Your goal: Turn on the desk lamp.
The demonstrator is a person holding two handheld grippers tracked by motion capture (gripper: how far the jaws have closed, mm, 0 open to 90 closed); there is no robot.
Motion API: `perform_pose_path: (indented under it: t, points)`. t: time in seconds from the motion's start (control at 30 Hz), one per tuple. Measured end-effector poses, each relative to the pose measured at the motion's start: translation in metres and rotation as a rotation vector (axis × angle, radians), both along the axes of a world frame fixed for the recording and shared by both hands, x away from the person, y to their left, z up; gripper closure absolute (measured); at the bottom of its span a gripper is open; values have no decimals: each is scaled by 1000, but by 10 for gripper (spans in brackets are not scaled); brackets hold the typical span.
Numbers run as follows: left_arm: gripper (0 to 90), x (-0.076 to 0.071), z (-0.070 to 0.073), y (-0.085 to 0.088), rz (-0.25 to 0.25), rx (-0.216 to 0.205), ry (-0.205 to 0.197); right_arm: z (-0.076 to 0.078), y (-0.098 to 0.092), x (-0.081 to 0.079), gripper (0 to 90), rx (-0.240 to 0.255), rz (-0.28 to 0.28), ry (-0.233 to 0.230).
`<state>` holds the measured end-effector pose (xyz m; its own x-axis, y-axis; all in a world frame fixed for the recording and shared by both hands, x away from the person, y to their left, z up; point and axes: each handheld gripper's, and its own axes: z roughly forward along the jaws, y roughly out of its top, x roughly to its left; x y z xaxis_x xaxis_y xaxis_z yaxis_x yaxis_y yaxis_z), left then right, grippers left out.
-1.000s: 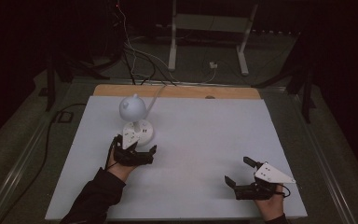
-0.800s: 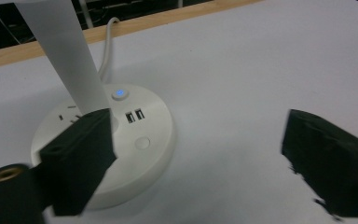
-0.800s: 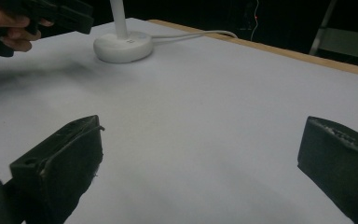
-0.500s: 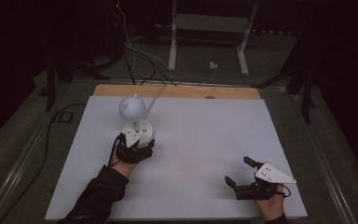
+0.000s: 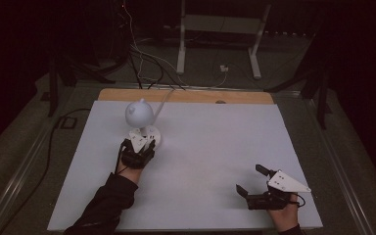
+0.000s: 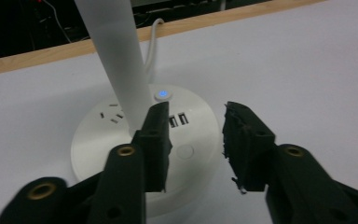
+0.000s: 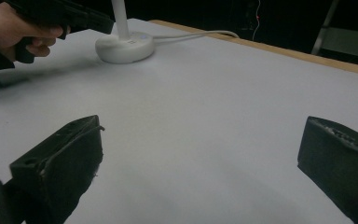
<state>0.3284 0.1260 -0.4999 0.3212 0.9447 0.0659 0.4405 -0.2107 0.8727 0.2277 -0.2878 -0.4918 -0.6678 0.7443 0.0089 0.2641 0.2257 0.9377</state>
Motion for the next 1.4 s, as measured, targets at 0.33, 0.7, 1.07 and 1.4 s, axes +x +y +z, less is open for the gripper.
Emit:
perform_pose_path:
  t: [0.33,0.7,1.07,1.4]
  points:
    - [873,6,-9,2,-8,46,-10,0,0,0,0,1,2,3]
    - [900,12,-19,2,-18,16,-2,0,0,0,0,0,2,3]
    - [900,13,-24,1,-6,26,-12,0,0,0,0,2,1,5]
    - [900,13,-28,-2,-11,46,-17,0,-1,0,0,0,1,6]
